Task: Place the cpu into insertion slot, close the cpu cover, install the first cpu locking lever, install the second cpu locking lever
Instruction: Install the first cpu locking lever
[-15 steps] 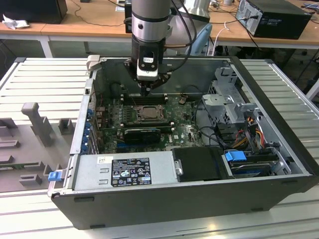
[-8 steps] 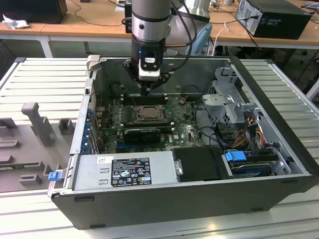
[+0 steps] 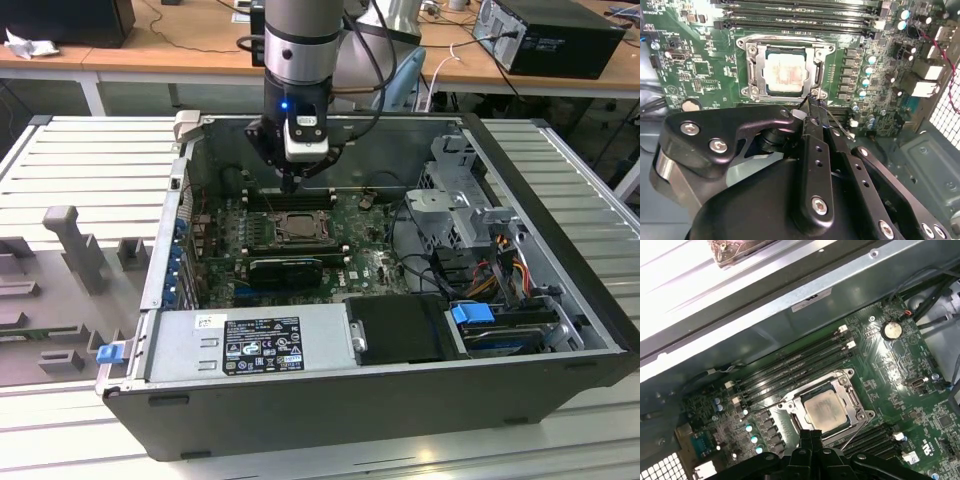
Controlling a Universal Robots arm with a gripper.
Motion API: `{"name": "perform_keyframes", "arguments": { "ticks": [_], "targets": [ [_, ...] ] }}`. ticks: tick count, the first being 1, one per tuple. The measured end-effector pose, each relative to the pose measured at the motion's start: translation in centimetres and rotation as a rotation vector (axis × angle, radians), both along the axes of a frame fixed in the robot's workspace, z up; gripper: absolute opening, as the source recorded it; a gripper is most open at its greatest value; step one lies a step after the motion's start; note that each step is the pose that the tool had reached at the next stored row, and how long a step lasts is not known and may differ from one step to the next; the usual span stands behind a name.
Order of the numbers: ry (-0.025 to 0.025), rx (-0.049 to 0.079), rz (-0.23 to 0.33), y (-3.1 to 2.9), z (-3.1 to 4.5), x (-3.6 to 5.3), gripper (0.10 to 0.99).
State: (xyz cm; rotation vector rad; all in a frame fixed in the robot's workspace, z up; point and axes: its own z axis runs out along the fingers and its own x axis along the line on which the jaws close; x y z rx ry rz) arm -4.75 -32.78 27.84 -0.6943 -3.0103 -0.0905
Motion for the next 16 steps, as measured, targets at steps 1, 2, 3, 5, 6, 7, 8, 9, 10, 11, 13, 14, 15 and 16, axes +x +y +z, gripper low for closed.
{"name": "perform_keyframes", "arguments": {
  "ticks": [1, 2, 3, 5, 6, 7, 8, 9, 10, 11, 13, 14, 15, 16],
  "targets": [
    [0.0000, 0.000, 0.011, 0.00, 0.00, 0.00, 0.106],
    [0.0000, 0.000, 0.023, 0.00, 0.00, 0.00, 0.106],
    [0.0000, 0.000, 0.031, 0.00, 0.00, 0.00, 0.106],
    [0.0000, 0.000, 0.061, 0.00, 0.00, 0.00, 0.106],
    [0.0000, 0.000, 0.074, 0.00, 0.00, 0.00, 0.106],
    [0.0000, 0.000, 0.087, 0.00, 0.00, 0.00, 0.106],
    [0.0000, 0.000, 0.099, 0.00, 0.00, 0.00, 0.106],
    [0.0000, 0.000, 0.114, 0.00, 0.00, 0.00, 0.106],
    [0.0000, 0.000, 0.128, 0.00, -0.01, 0.00, 0.106],
    [0.0000, 0.000, 0.151, 0.00, -0.01, 0.00, 0.106],
    [-0.0001, 0.000, 0.204, 0.00, -0.01, 0.00, 0.106],
    [-0.0006, 0.000, 0.218, 0.00, 0.00, 0.00, 0.106],
    [-0.0046, -0.001, 0.230, 0.00, -0.01, 0.00, 0.106],
    [-0.0091, -0.001, 0.236, 0.00, -0.01, 0.00, 0.106]
  ]
}}
